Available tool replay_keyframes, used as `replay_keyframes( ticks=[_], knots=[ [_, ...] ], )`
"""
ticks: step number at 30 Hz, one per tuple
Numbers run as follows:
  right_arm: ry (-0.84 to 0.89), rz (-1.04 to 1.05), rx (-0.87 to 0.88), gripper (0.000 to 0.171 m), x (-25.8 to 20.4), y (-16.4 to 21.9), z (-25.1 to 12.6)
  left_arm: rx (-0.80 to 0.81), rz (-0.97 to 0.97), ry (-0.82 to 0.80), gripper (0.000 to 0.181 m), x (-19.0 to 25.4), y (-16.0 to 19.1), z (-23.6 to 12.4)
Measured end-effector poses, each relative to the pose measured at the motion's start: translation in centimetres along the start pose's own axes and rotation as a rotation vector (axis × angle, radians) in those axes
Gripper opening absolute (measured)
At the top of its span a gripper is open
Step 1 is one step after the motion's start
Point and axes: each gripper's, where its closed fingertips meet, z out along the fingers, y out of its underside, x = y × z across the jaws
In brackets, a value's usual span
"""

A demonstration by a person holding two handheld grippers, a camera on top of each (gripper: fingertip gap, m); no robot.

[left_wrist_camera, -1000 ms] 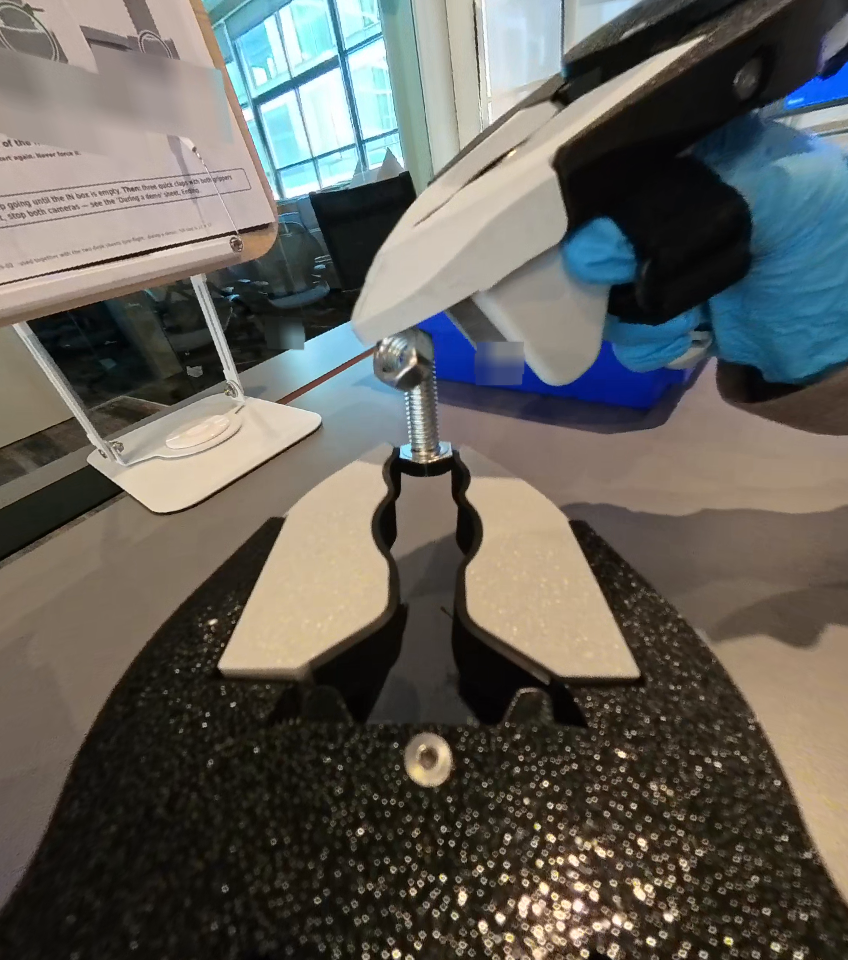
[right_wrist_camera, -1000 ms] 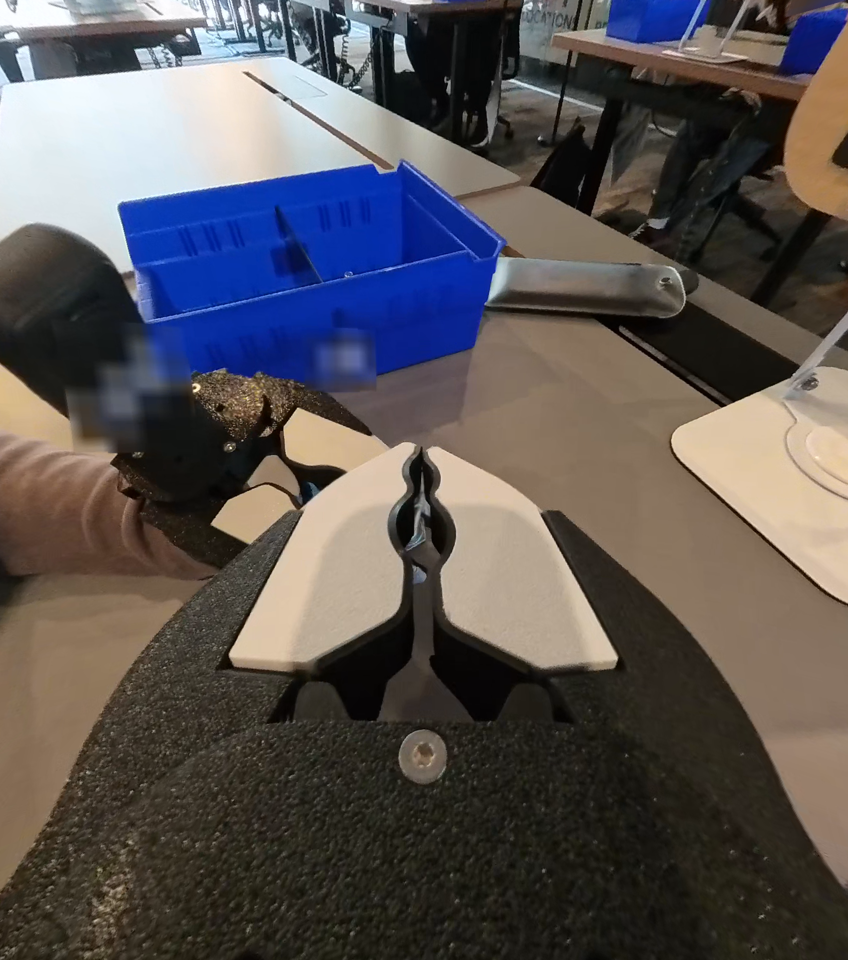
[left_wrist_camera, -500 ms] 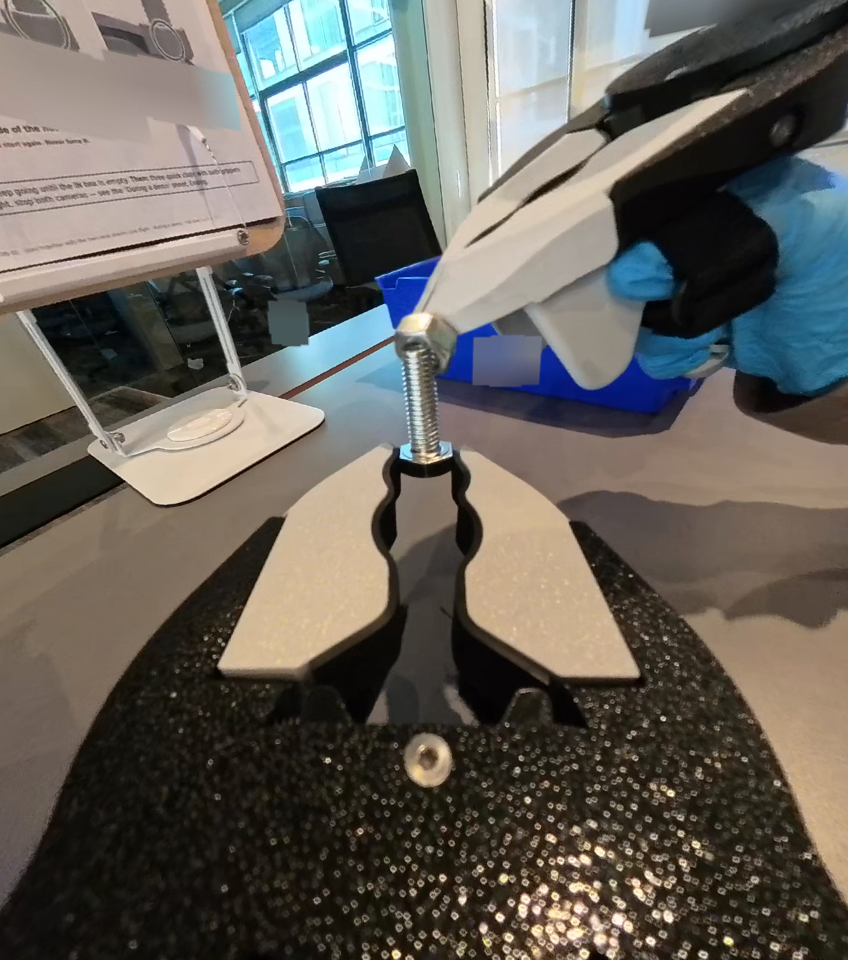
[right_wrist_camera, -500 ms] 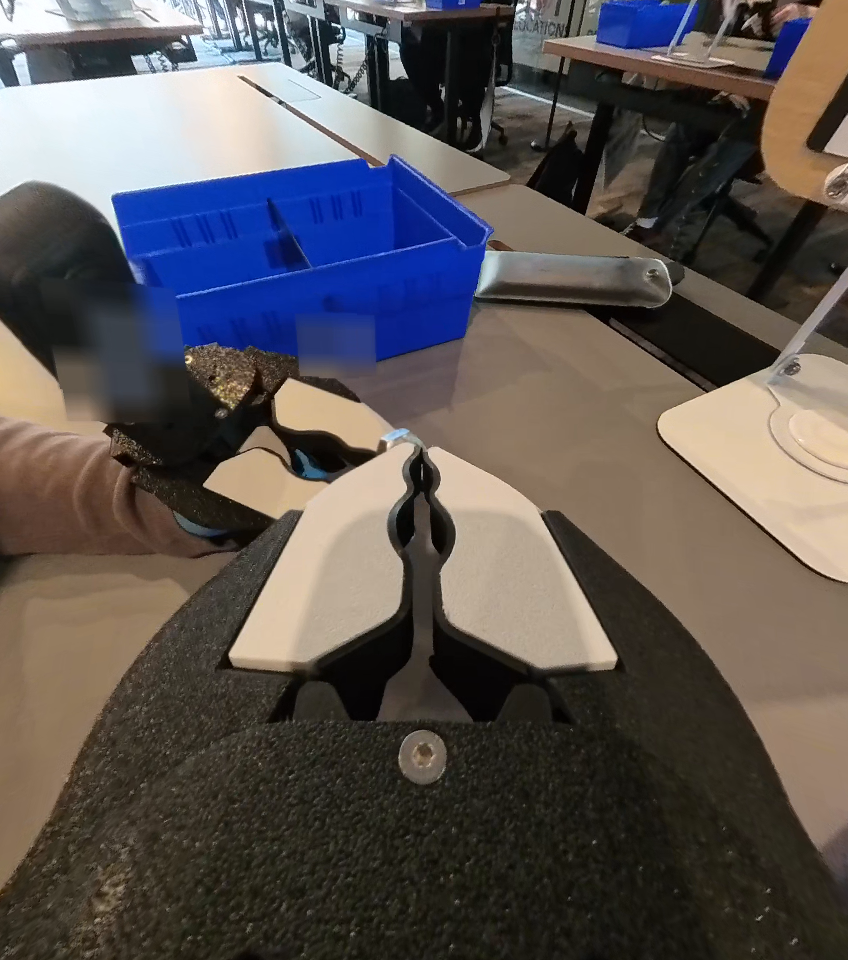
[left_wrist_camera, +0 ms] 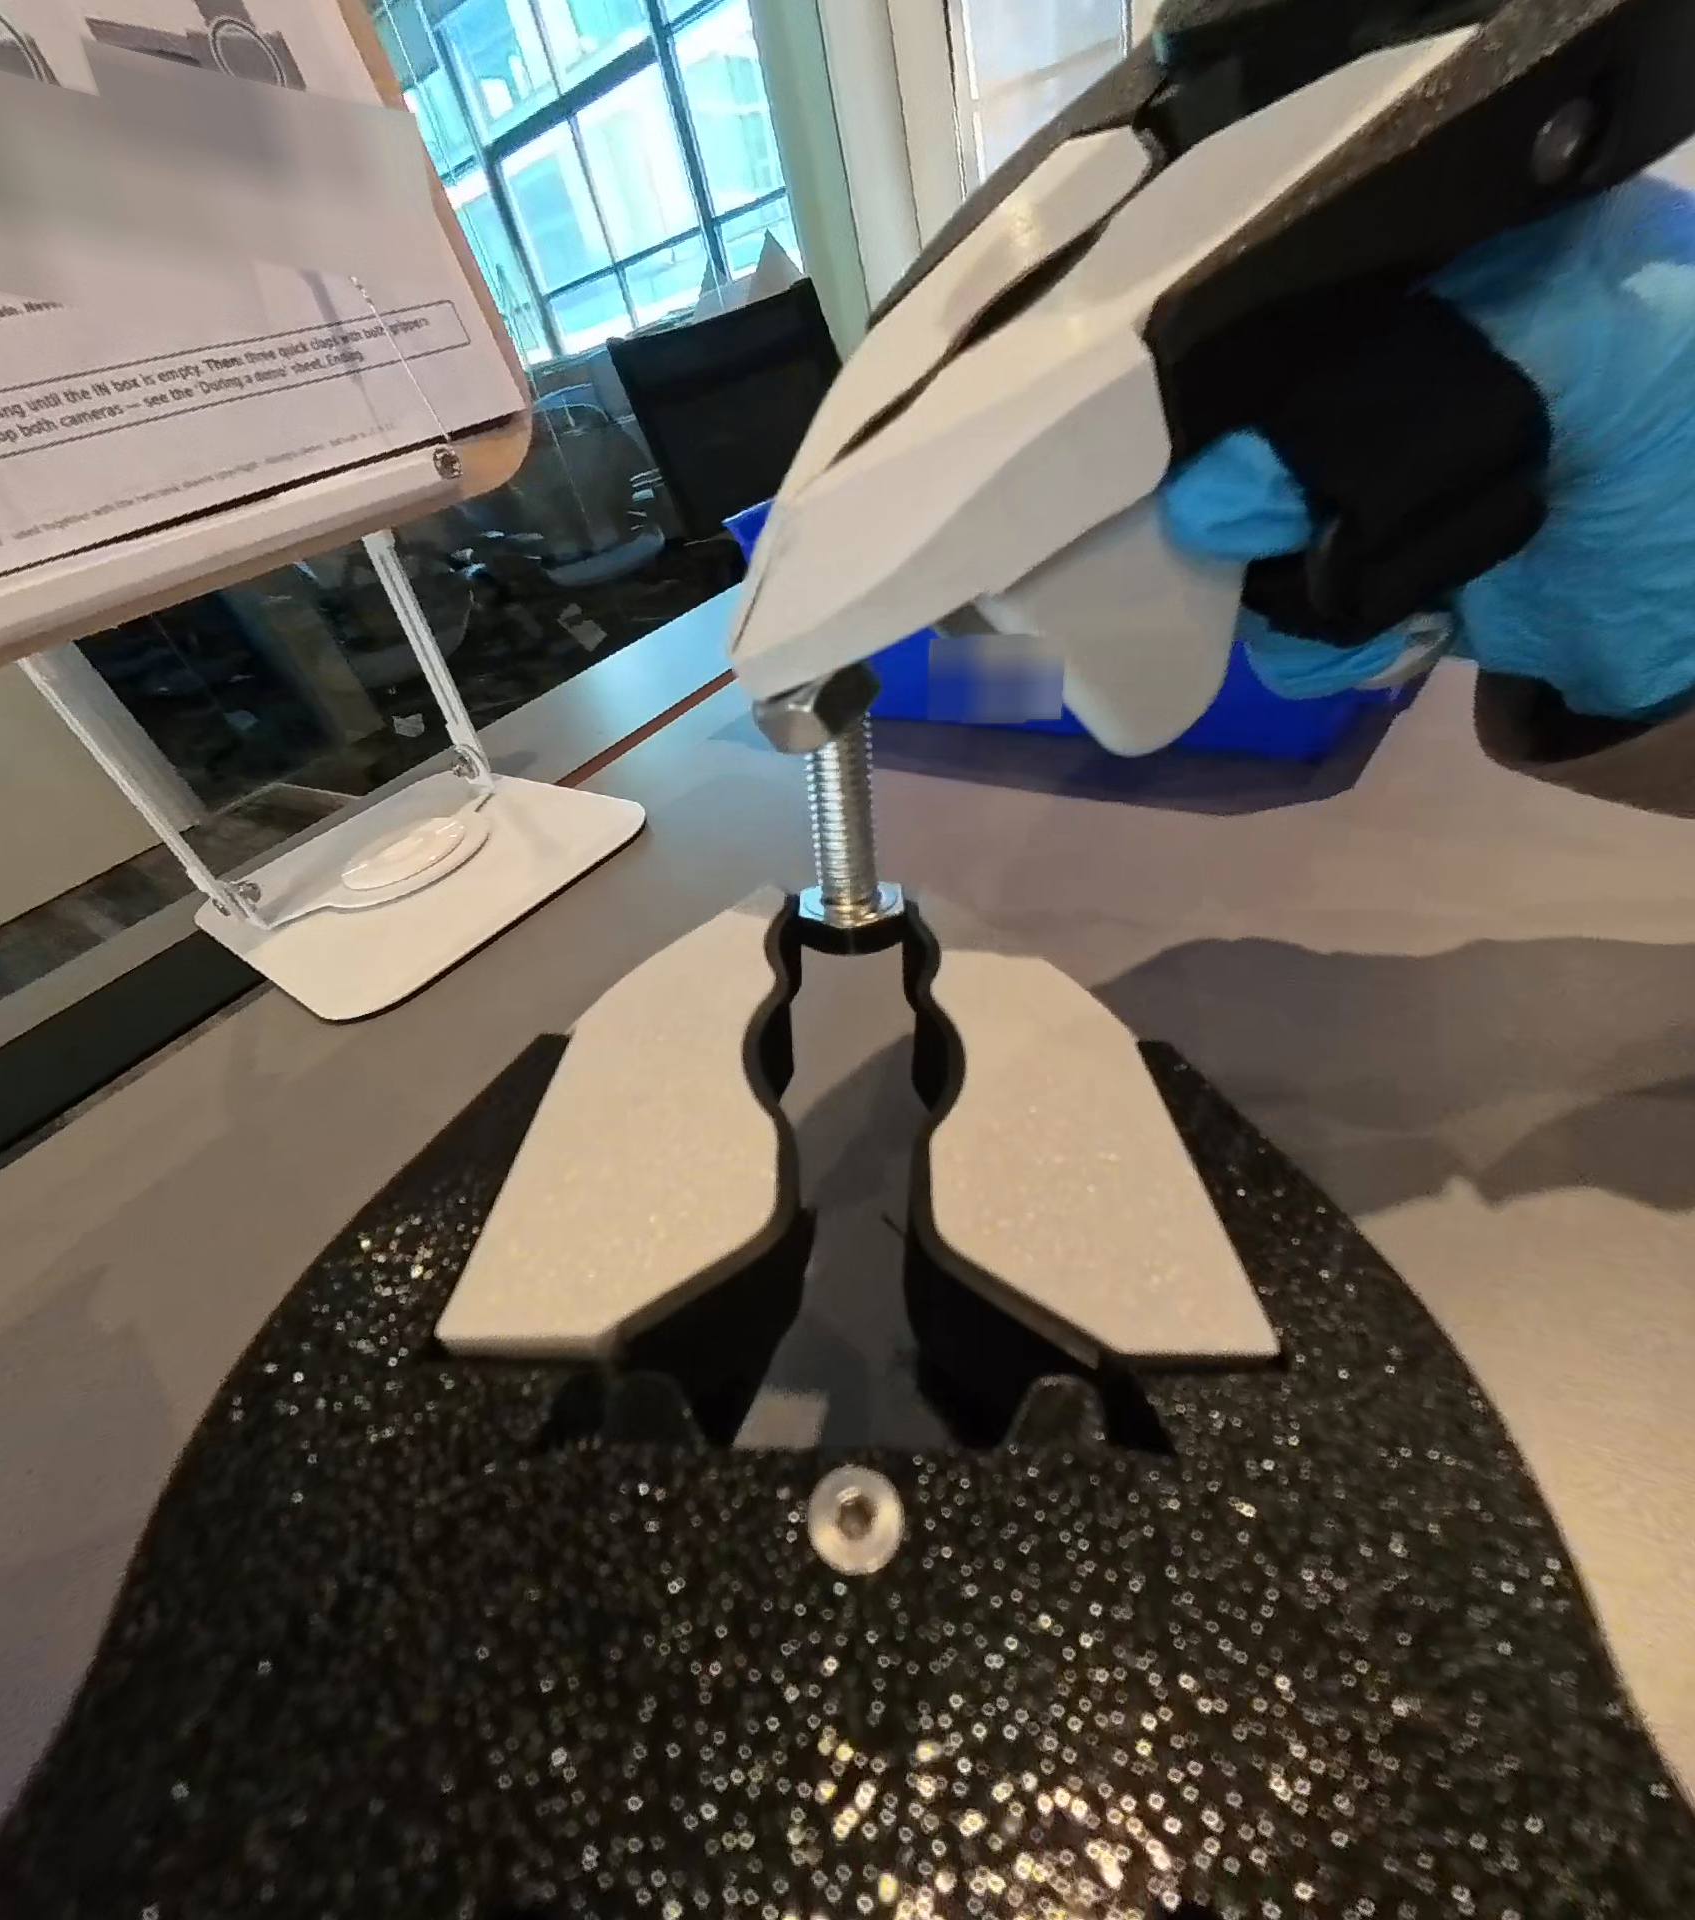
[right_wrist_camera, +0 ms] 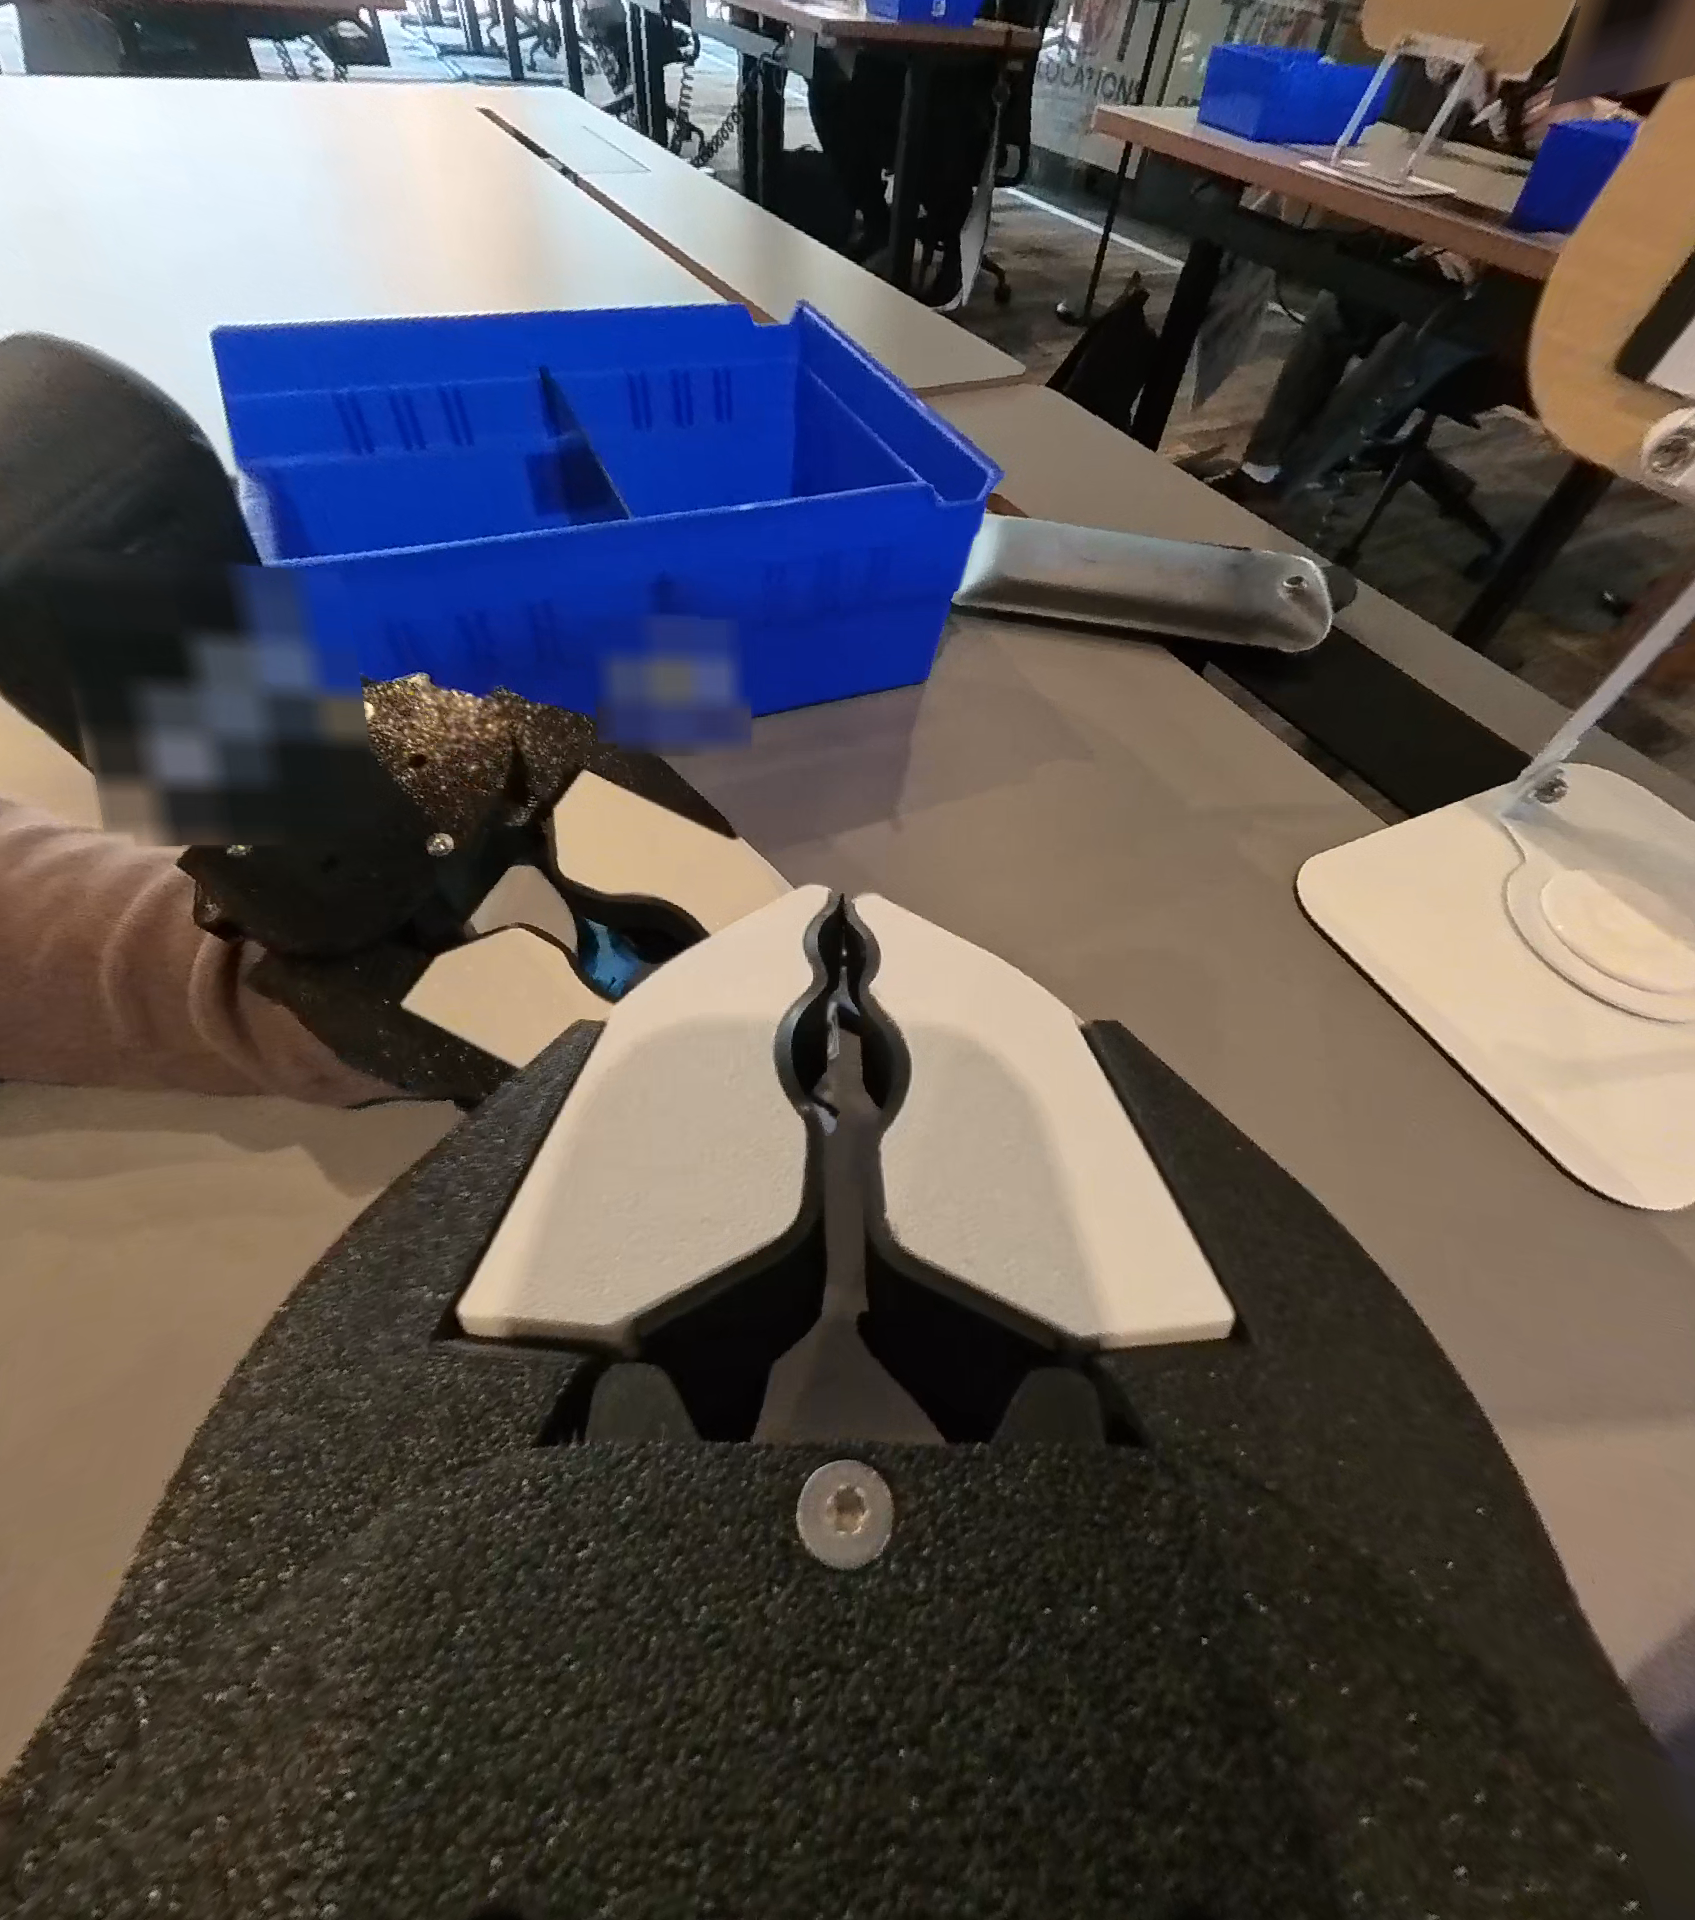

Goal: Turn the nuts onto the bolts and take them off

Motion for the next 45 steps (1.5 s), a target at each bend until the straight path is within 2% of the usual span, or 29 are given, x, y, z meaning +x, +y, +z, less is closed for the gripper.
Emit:
replay_keyframes(
  ticks=[23,41,45],
  knots=[
    [-0.042,0.048,0.152,0.000,-0.3,-0.1,-0.8,0.007,-0.018,-0.002,0.018,-0.2,-0.1,-0.1],
    [-0.016,0.045,0.173,0.000,0.2,-0.1,-1.5,0.013,-0.025,-0.008,0.018,-0.3,-0.1,-0.2],
    [0.004,0.040,0.302,0.018,0.3,-1.1,-2.3,0.027,-0.060,-0.011,0.018,-0.7,-0.3,-0.3]
  ],
)
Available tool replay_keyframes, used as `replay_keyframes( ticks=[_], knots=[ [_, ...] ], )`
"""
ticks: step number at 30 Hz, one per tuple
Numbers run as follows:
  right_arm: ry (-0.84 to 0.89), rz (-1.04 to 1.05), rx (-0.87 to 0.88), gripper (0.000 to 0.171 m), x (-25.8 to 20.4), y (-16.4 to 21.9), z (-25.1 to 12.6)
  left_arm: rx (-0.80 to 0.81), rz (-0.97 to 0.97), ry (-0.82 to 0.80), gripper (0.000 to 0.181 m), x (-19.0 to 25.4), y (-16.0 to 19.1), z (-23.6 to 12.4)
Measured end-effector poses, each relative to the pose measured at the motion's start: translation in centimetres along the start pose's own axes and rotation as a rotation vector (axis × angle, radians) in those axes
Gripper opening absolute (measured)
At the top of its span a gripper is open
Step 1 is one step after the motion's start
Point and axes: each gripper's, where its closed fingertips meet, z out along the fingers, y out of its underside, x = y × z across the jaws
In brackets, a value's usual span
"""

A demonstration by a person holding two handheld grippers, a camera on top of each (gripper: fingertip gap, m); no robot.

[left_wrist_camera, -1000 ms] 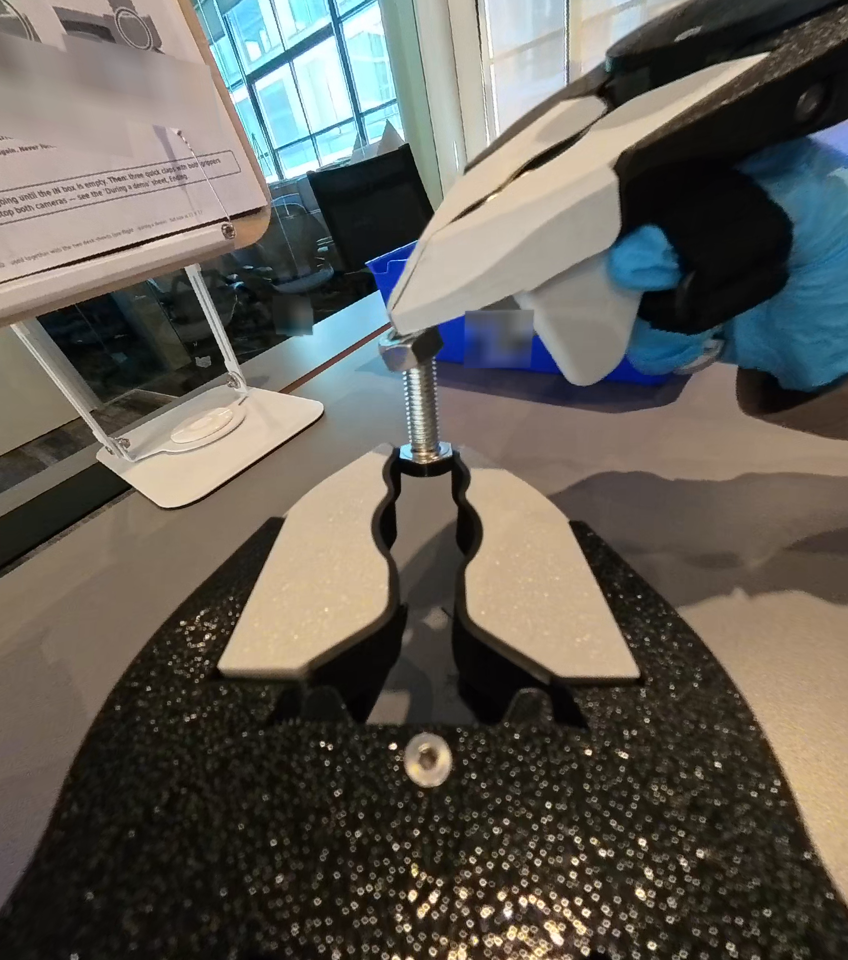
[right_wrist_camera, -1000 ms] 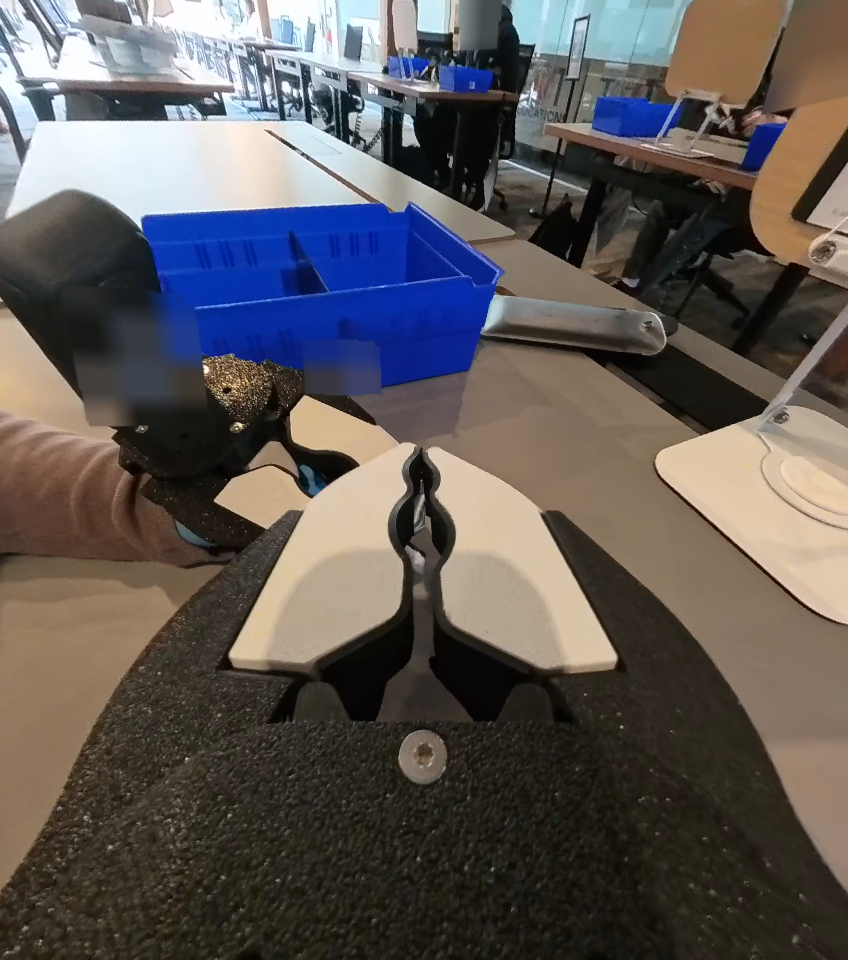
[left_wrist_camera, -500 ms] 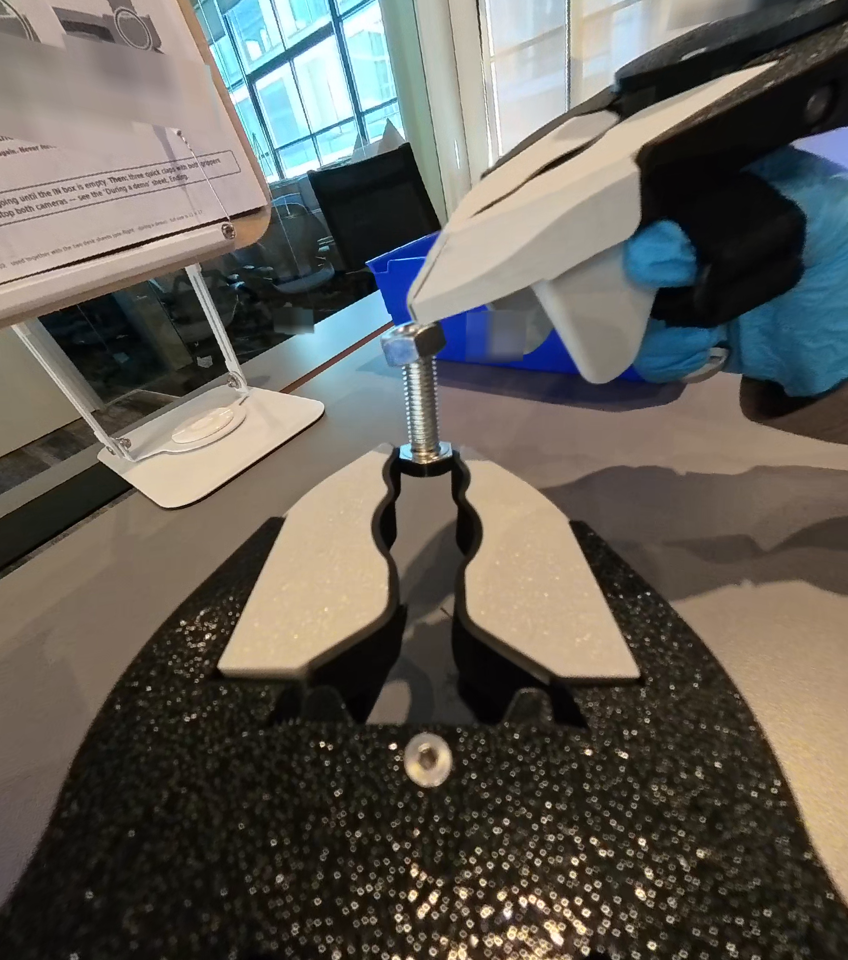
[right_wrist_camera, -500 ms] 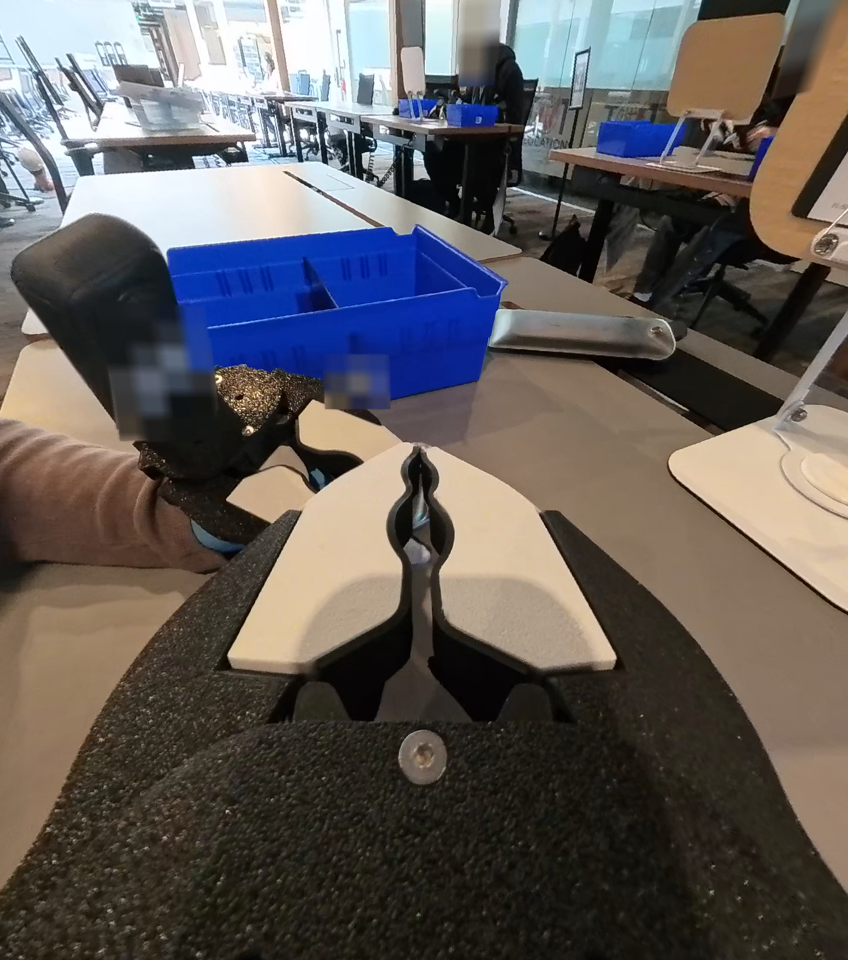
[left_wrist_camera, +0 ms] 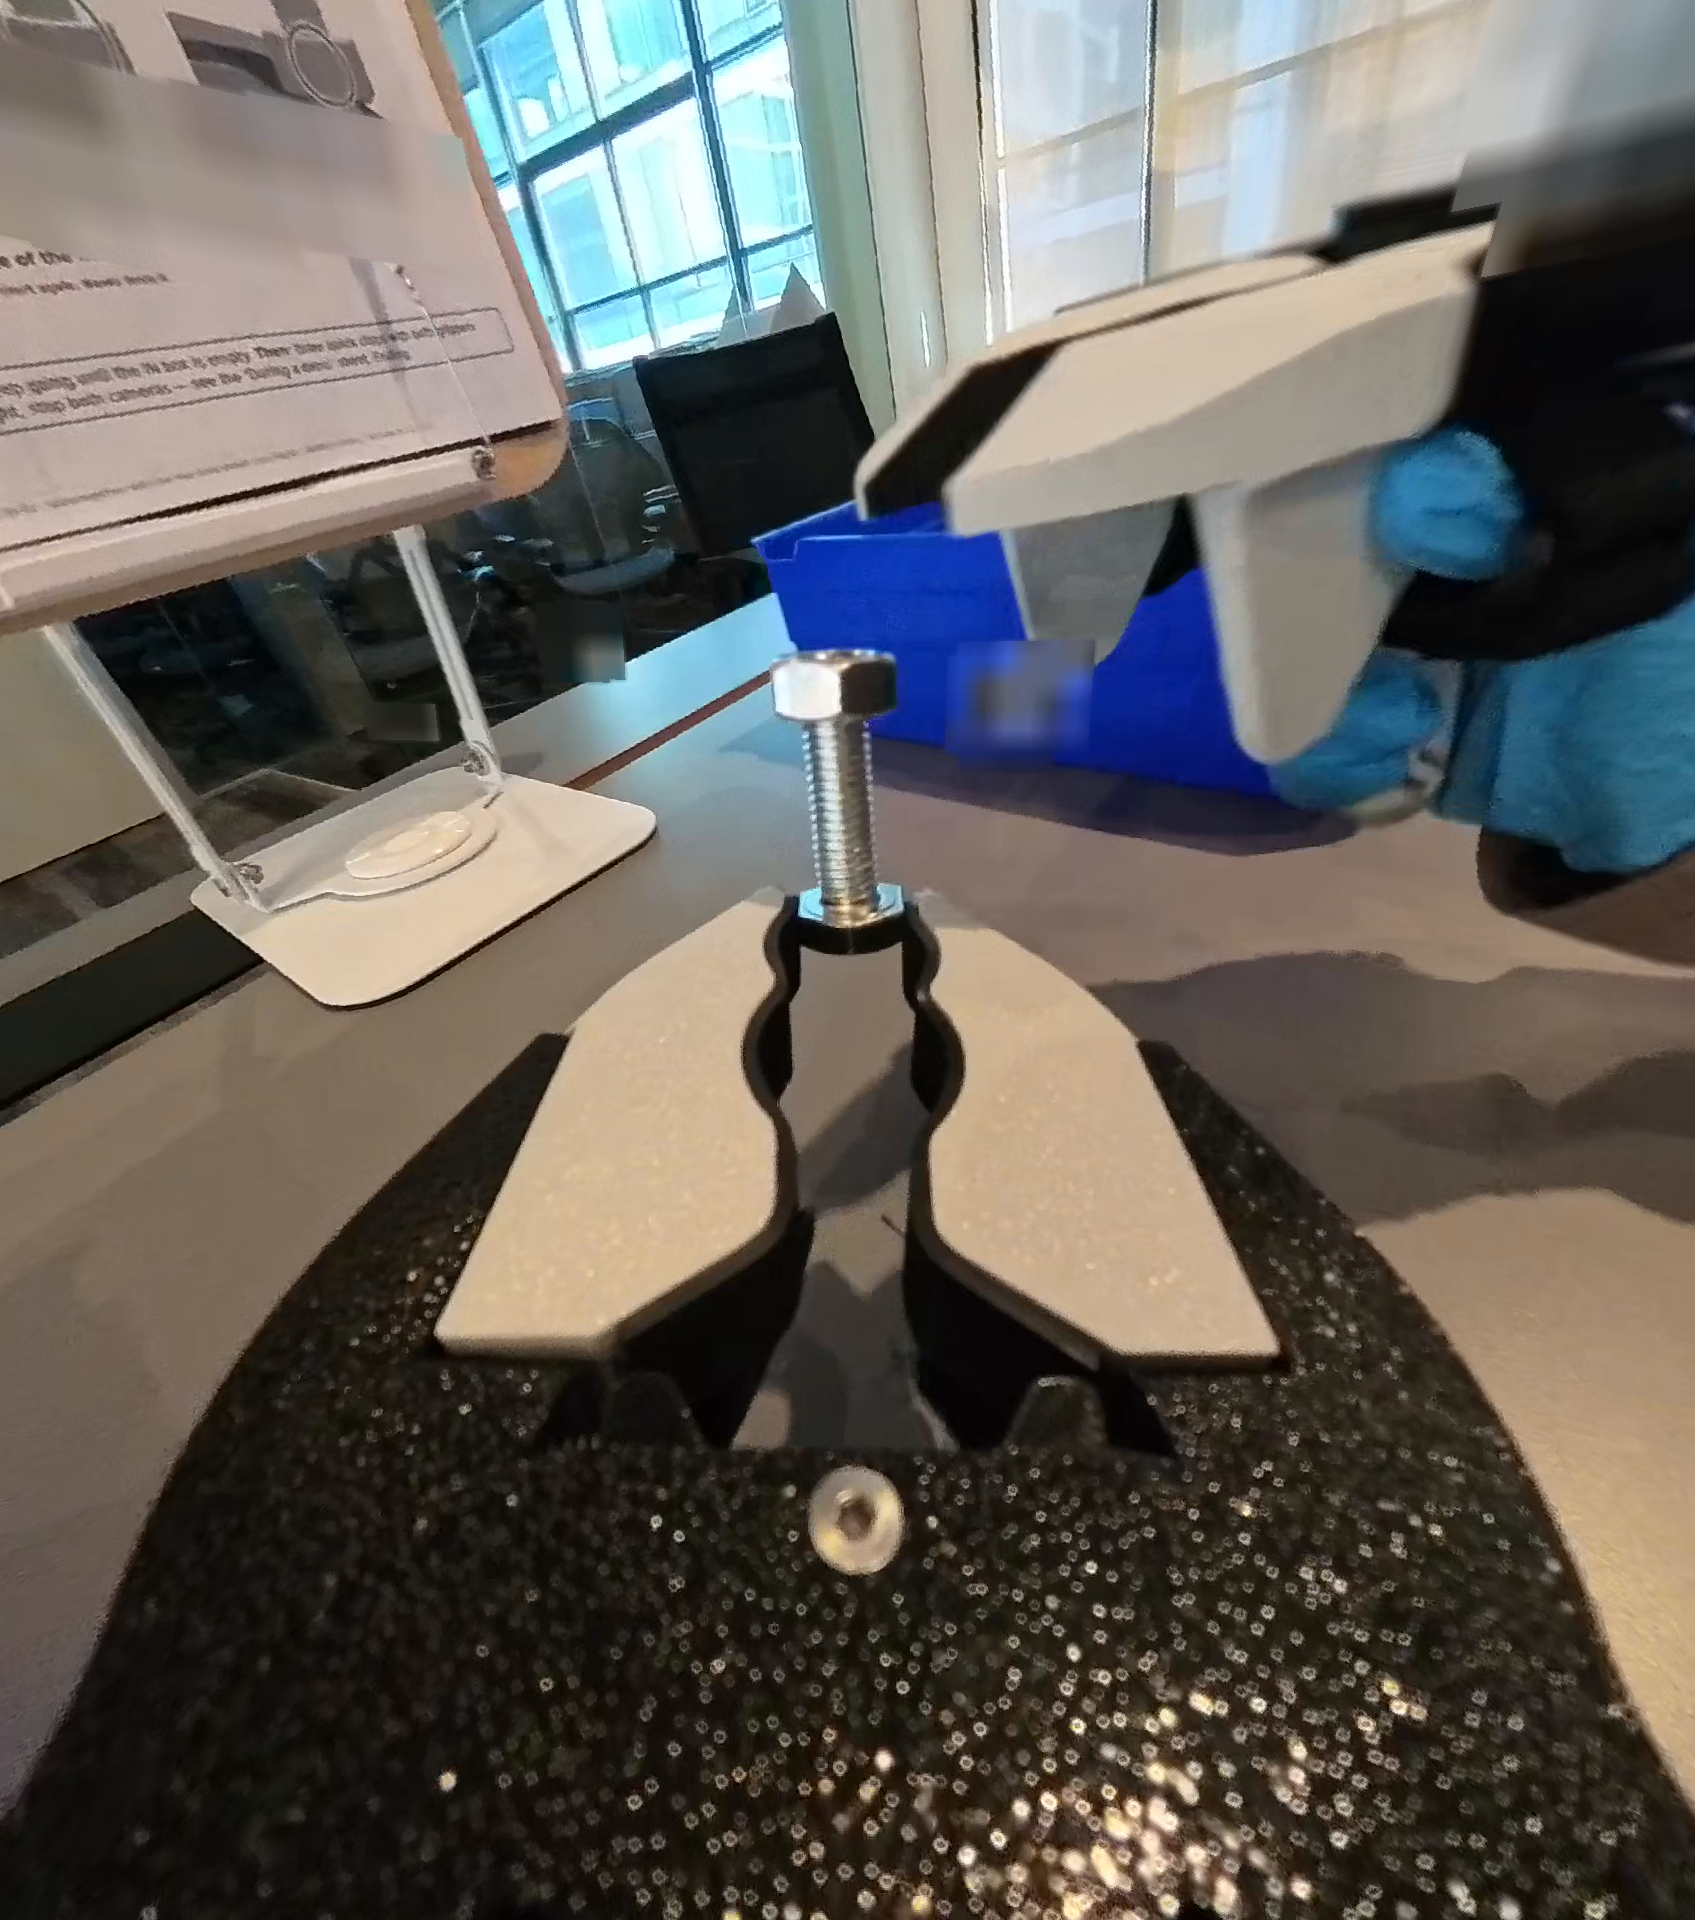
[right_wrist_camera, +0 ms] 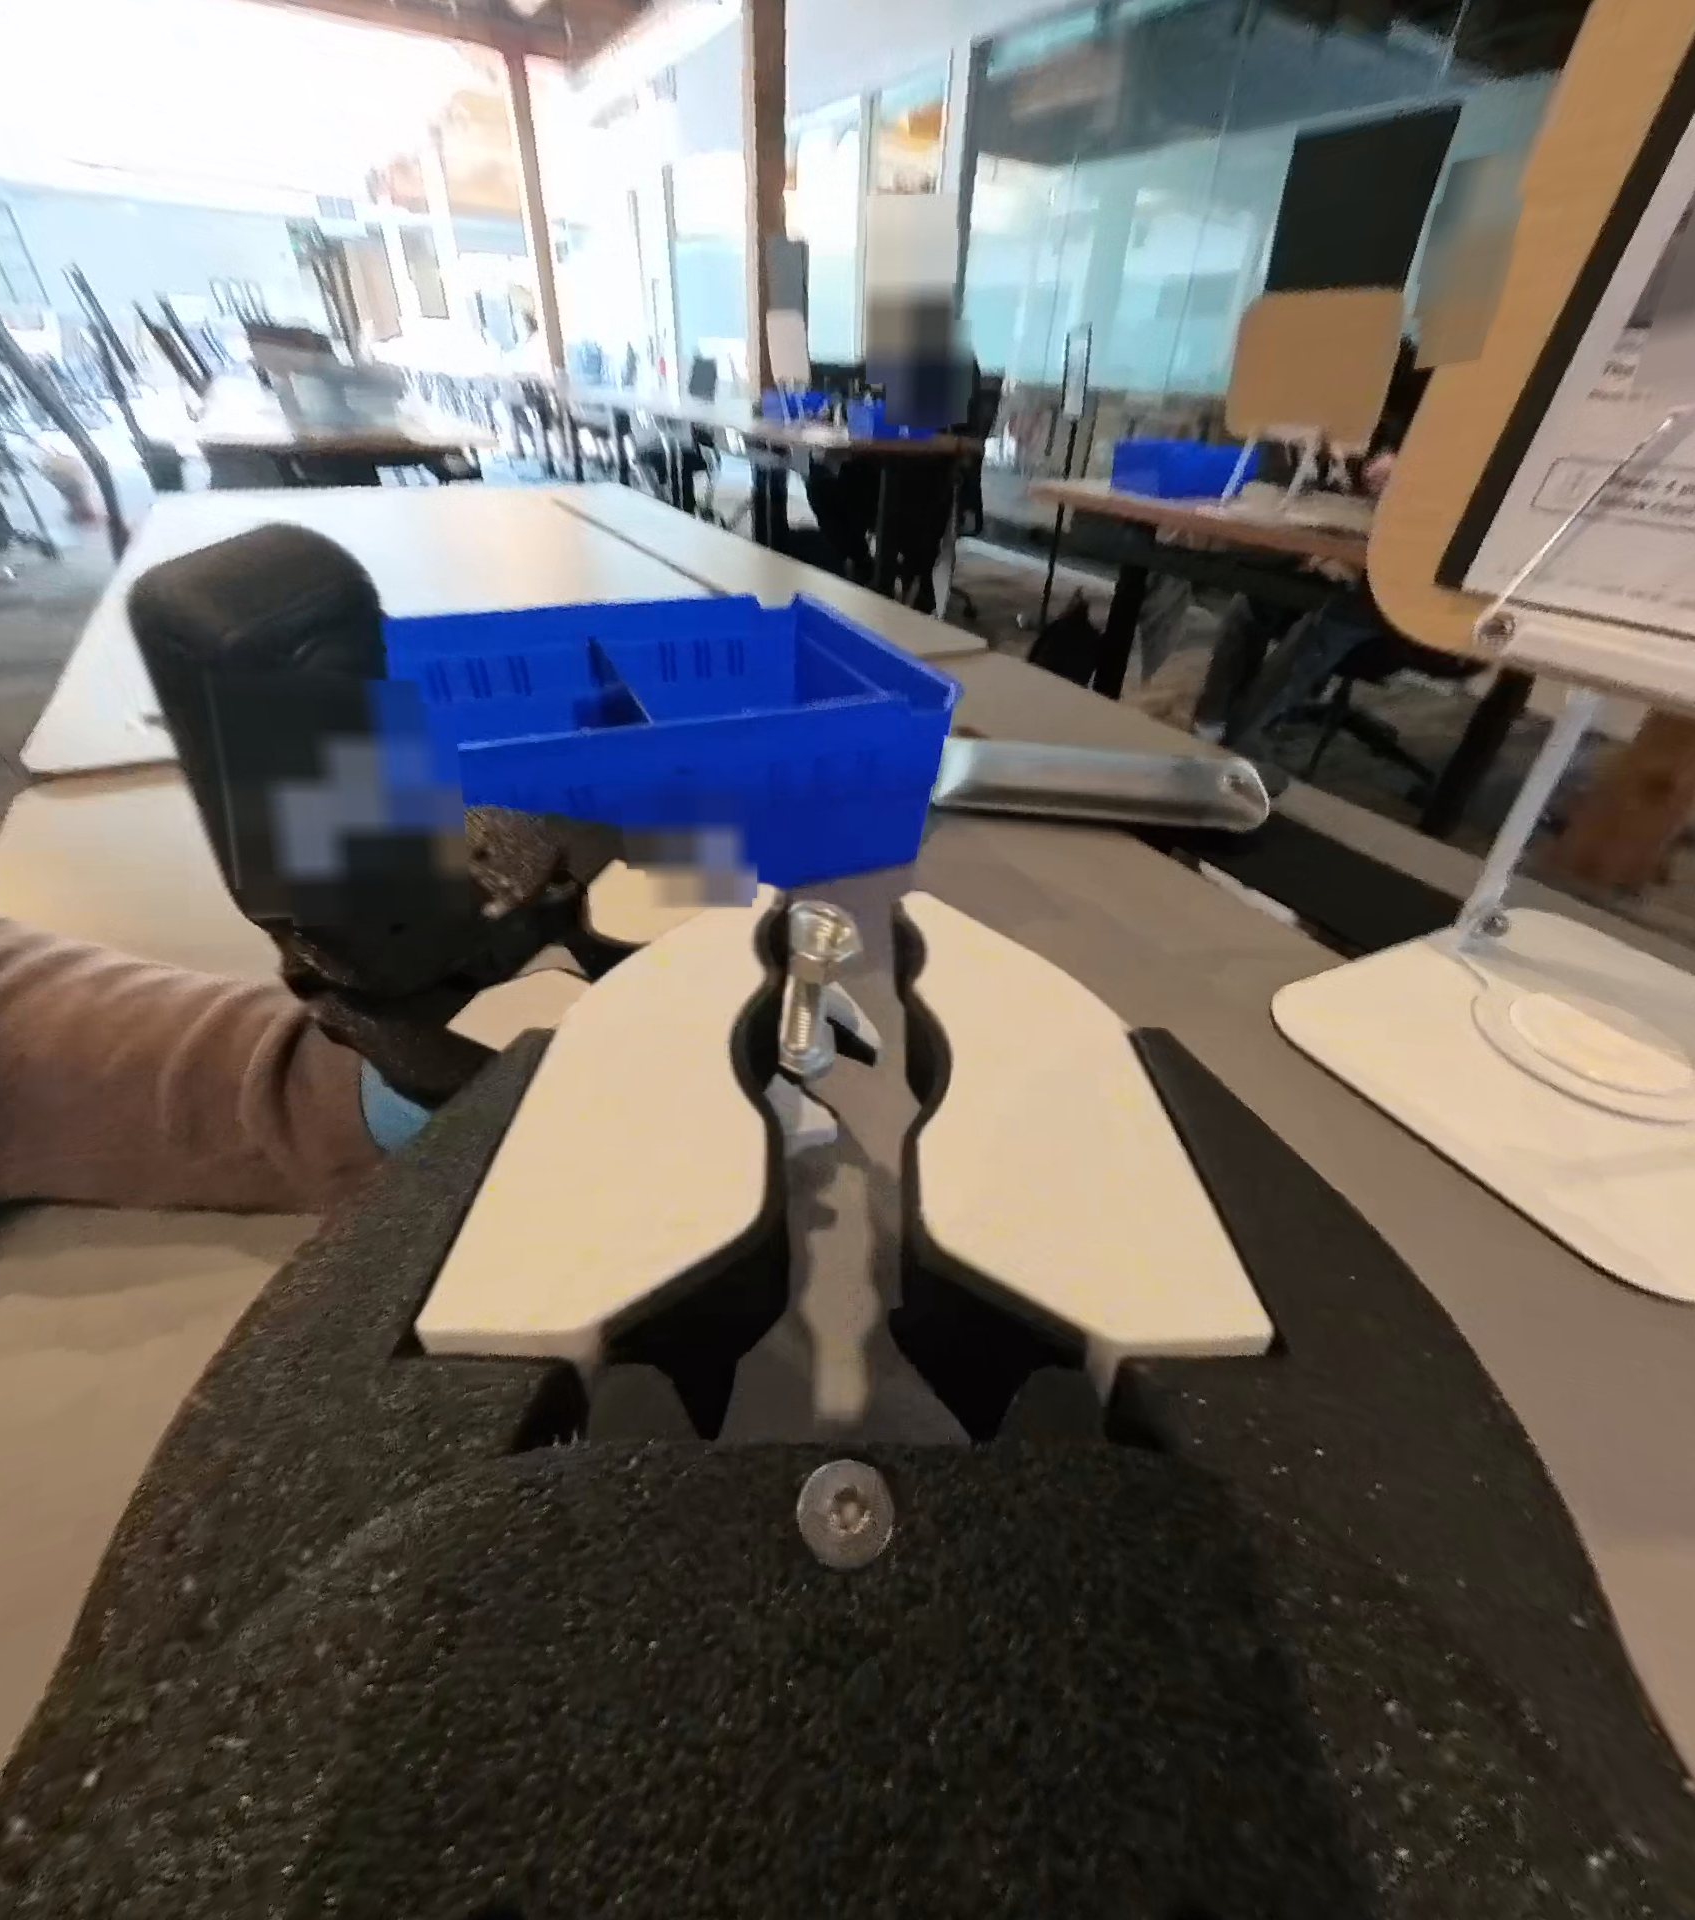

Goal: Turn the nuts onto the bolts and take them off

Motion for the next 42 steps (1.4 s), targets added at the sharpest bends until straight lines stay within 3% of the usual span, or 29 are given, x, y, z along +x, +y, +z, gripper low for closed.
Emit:
replay_keyframes(
  ticks=[2,4,14,19,27,42],
  knots=[
    [-0.013,0.016,0.081,0.038,-0.4,-0.1,-0.1,0.013,-0.018,0.009,0.018,-0.1,-0.1,-0.1],
    [0.001,0.028,0.121,0.045,-0.3,0.3,-0.1,0.027,-0.033,0.012,0.018,-0.2,-0.3,-0.2],
    [0.069,-0.099,0.328,0.047,-2.0,-0.2,-0.3,0.039,-0.053,0.036,0.018,-0.2,-0.4,-0.3],
    [0.069,-0.111,0.352,0.057,-2.1,0.1,0.3,0.046,-0.055,0.048,0.018,-0.1,-0.5,-0.3],
    [-0.024,0.047,0.332,0.056,-1.5,0.9,0.7,0.039,-0.048,0.050,0.018,0.0,-0.4,-0.2],
    [-0.076,0.039,0.300,0.045,-2.5,1.3,1.0,0.026,-0.051,0.049,0.018,-0.1,-0.3,-0.1]
  ],
)
